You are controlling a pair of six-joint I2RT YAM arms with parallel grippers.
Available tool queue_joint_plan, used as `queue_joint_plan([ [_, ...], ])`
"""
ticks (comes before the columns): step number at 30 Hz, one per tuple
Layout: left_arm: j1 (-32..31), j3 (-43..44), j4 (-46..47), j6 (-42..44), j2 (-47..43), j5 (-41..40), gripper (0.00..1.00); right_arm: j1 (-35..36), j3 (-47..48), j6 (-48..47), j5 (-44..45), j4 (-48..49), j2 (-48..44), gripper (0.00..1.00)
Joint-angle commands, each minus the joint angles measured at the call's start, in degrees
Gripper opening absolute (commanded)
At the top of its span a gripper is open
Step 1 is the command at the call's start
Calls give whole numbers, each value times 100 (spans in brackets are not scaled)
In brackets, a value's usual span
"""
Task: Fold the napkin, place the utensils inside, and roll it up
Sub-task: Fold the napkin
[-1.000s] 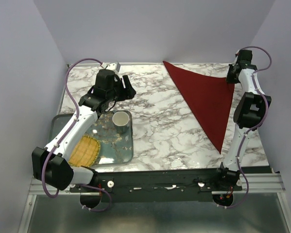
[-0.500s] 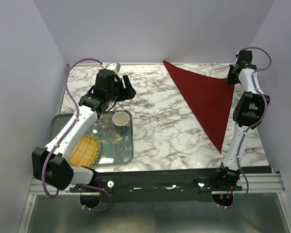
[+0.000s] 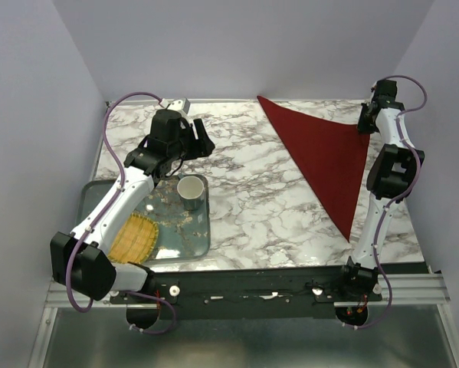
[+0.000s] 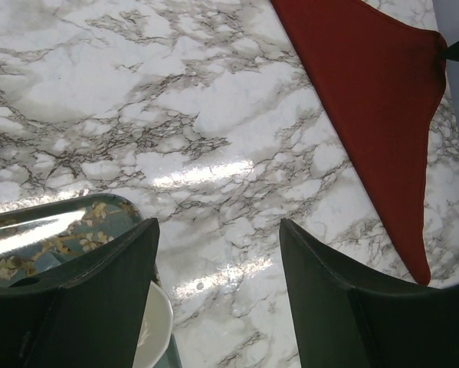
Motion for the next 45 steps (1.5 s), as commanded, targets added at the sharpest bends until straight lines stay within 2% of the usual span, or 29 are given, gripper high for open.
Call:
queue_joint_plan([
  [1, -15, 100, 66, -11, -7, 131, 73, -63, 178, -22, 174, -117, 134, 6],
  [13, -24, 91, 66, -28, -7, 158, 73, -72, 248, 13, 314, -187, 178, 11],
  [21, -15, 100, 83, -46, -7, 184, 73, -116, 354, 57, 402, -257, 248, 18],
  [24, -15, 82, 101, -46, 11, 193, 73, -142, 546, 75, 735, -344, 353, 30],
  [26, -24, 108, 75, -46, 63, 219, 73, -151, 932, 66, 1626, -564, 476, 38],
  [27, -15, 126, 66, -46, 81, 245, 74, -169, 1108, 66, 1807, -765, 521, 43],
  [30, -42, 187, 83, -98, 195, 412, 74, -151, 1207, 258, 1889, -925, 311, 48],
  [34, -400, 249, 328, -195, 493, 439, 74, -64, -450, 864, 696, -347, -856, 48],
  [35, -506, 380, 382, -213, 616, 430, 73, -29, -1342, 987, 48, -145, -1337, 48],
  [38, -849, 879, 654, -414, 1283, 535, 68, 156, -2533, 1401, -991, 348, -2077, 48],
  [42, -1078, 1742, 1014, -634, 2355, 649, 58, 586, -3369, 1585, -1109, 533, -2676, 48],
  [45, -1105, 2322, 1436, -775, 3278, 729, 56, 815, -4116, 1866, -1391, 902, -3090, 48],
])
